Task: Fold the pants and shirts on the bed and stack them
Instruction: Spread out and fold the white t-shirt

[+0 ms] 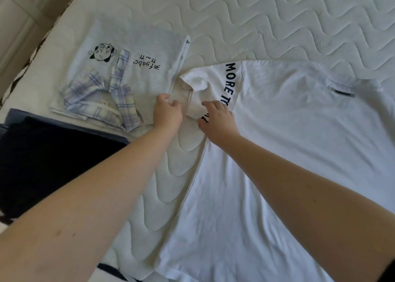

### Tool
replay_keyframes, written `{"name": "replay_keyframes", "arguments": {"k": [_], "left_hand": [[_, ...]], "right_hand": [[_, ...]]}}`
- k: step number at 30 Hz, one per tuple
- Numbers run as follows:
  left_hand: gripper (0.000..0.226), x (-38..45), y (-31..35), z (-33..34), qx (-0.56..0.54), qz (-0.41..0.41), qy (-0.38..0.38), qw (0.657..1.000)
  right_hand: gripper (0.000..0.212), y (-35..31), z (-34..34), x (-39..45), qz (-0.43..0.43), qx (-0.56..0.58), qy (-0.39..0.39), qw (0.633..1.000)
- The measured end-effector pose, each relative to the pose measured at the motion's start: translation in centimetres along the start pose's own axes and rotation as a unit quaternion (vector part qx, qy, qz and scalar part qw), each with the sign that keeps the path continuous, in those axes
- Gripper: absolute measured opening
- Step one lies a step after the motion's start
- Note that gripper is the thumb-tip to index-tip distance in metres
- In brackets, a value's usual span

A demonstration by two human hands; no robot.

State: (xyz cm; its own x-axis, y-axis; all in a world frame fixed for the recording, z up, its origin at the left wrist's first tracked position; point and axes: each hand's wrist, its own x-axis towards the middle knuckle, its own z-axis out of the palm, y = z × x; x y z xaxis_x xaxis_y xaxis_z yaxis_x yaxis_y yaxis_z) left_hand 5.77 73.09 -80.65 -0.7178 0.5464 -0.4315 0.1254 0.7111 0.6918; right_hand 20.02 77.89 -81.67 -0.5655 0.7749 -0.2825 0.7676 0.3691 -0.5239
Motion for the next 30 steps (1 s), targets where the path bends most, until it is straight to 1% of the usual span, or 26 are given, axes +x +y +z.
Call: {"name": "replay_keyframes", "arguments": {"k": [1,3,4,6,8,11,13,15,17,19,21,23,25,28,30], "left_hand": [[0.032,-0.9,-1.3,-0.4,-0.003,-0.018,-0.013,1.0],[0.028,-3.1,-4.3,-1.0,0.0,-0.041,-0.08,0.996],[0.028,-4.3,-5.7,-1.1,0.026,-0.041,-0.121,0.991],[0.026,-6.7,-7.9,-1.6,0.084,-0.026,-0.19,0.978],[0.023,-8.4,-9.2,-2.0,0.121,0.009,-0.22,0.968],[0.031,-10.2,-10.3,-2.1,0.165,0.055,-0.265,0.948],[0.037,-11.5,-11.0,-2.2,0.202,0.071,-0.301,0.929],[0.044,-13.1,-12.0,-2.3,0.229,0.071,-0.34,0.909],[0.046,-14.4,-12.8,-2.3,0.234,0.062,-0.353,0.904],[0.042,-15.5,-13.0,-2.5,0.242,0.059,-0.341,0.907],[0.035,-16.5,-12.7,-2.5,0.26,0.081,-0.326,0.905],[0.029,-17.7,-12.1,-2.3,0.272,0.097,-0.34,0.895],[0.038,-19.0,-11.4,-1.7,0.277,0.109,-0.359,0.885],[0.059,-21.6,-10.0,-0.2,0.301,0.147,-0.357,0.872],[0.068,-23.6,-9.4,1.1,0.305,0.171,-0.351,0.869]], "right_hand": [[0.057,-0.4,0.7,0.0,0.001,-0.018,-0.018,1.0],[0.059,-1.1,2.3,-0.1,0.006,-0.062,-0.042,0.997],[0.056,-1.3,2.9,-0.1,0.012,-0.076,-0.036,0.996],[0.049,-1.7,3.5,0.3,0.027,-0.094,-0.001,0.995],[0.04,-1.9,3.4,1.0,0.035,-0.088,0.042,0.995],[0.035,-2.3,2.5,1.6,0.082,0.024,0.077,0.993],[0.029,-2.6,1.8,1.4,0.115,0.115,0.101,0.981],[0.017,-2.4,1.4,0.9,0.132,0.177,0.126,0.967],[0.008,-1.9,0.8,0.3,0.149,0.227,0.159,0.949],[0.007,-1.5,0.0,-0.5,0.174,0.297,0.19,0.919],[0.009,-1.2,-0.9,-1.3,0.198,0.364,0.214,0.885],[0.006,-0.6,-1.9,-2.1,0.221,0.426,0.237,0.844],[0.005,0.3,-3.0,-2.9,0.241,0.502,0.249,0.792],[0.003,1.9,-5.1,-4.6,0.267,0.625,0.258,0.686],[0.003,3.8,-6.3,-6.2,0.281,0.666,0.275,0.634]]}}
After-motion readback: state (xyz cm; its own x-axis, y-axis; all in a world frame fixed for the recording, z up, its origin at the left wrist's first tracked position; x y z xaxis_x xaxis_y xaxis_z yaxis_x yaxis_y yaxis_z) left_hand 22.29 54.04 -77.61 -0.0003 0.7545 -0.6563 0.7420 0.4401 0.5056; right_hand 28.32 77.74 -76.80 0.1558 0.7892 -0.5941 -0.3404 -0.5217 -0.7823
